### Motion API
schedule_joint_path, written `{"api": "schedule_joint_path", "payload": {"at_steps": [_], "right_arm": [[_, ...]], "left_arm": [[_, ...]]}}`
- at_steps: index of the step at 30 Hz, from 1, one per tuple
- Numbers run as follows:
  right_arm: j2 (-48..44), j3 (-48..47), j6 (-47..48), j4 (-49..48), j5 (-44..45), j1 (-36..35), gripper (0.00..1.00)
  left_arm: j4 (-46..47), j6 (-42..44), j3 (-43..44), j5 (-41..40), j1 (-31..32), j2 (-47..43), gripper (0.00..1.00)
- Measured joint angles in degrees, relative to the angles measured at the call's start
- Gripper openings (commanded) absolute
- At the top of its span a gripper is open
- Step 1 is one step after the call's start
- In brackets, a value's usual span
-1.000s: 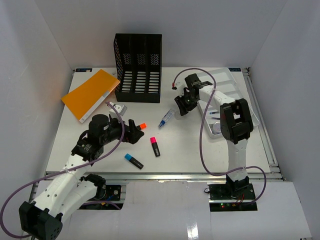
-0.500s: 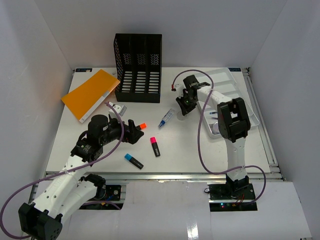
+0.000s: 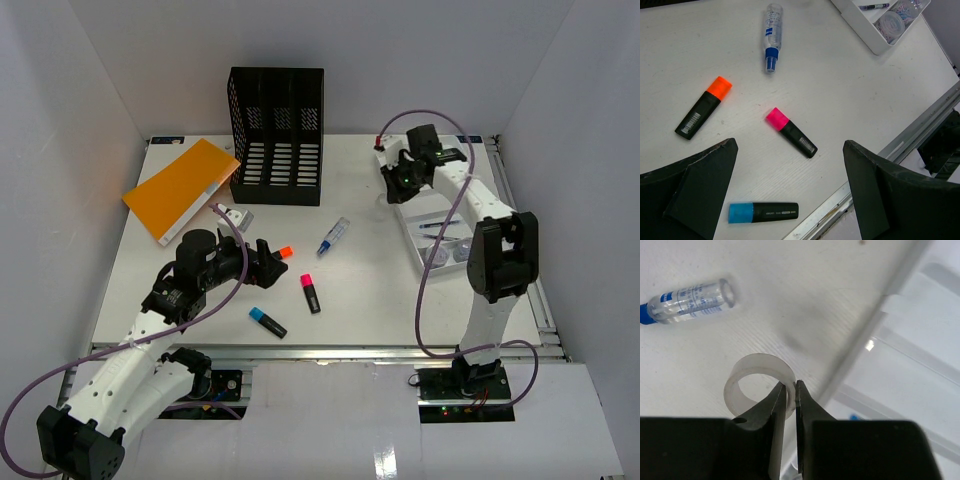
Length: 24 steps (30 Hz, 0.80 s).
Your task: Organize the desk
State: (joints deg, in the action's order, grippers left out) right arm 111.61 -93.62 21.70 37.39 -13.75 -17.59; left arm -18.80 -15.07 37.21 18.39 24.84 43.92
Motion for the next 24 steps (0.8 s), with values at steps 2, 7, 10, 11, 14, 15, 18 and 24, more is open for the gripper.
{"api": "schedule_joint_path", "payload": {"at_steps": [2,7,10,11,14,15,18,24], "right_arm": [[-2.34,-0.06,-0.09,-0.57,-0.32,3.11,0.08],[-2.66,-0.34,-0.37,-2.56,1.96,11.90,0.10],[-0.43,-0.64,-0.36,-3.13,4.91,14.47,0.12],[0.58,-0.93,-0.36,-3.22,5.58,14.62,0.13],[3.70,-2.13,-0.36,-3.37,7.08,14.48,0.17],[4.88,-2.87,-0.39,-3.23,7.49,14.36,0.18],[8.28,-5.45,-0.45,-3.49,8.50,14.02,0.24],[11.28,-7.75,-0.28,-3.89,10.52,13.81,0.36]], "left_arm": [[0.01,0.00,0.00,0.03,0.00,0.00,0.98],[-0.01,0.00,-0.01,0.18,0.00,0.00,0.98],[-0.01,0.00,-0.01,0.26,0.00,0.00,0.98],[0.00,0.00,-0.02,0.26,0.00,0.00,0.98],[0.00,0.00,-0.02,0.26,0.00,0.01,0.98],[-0.01,0.00,-0.02,0.26,0.00,0.03,0.98],[0.01,0.00,-0.02,0.26,0.00,0.13,0.98],[0.00,0.02,-0.02,0.27,0.00,0.32,0.98]]}}
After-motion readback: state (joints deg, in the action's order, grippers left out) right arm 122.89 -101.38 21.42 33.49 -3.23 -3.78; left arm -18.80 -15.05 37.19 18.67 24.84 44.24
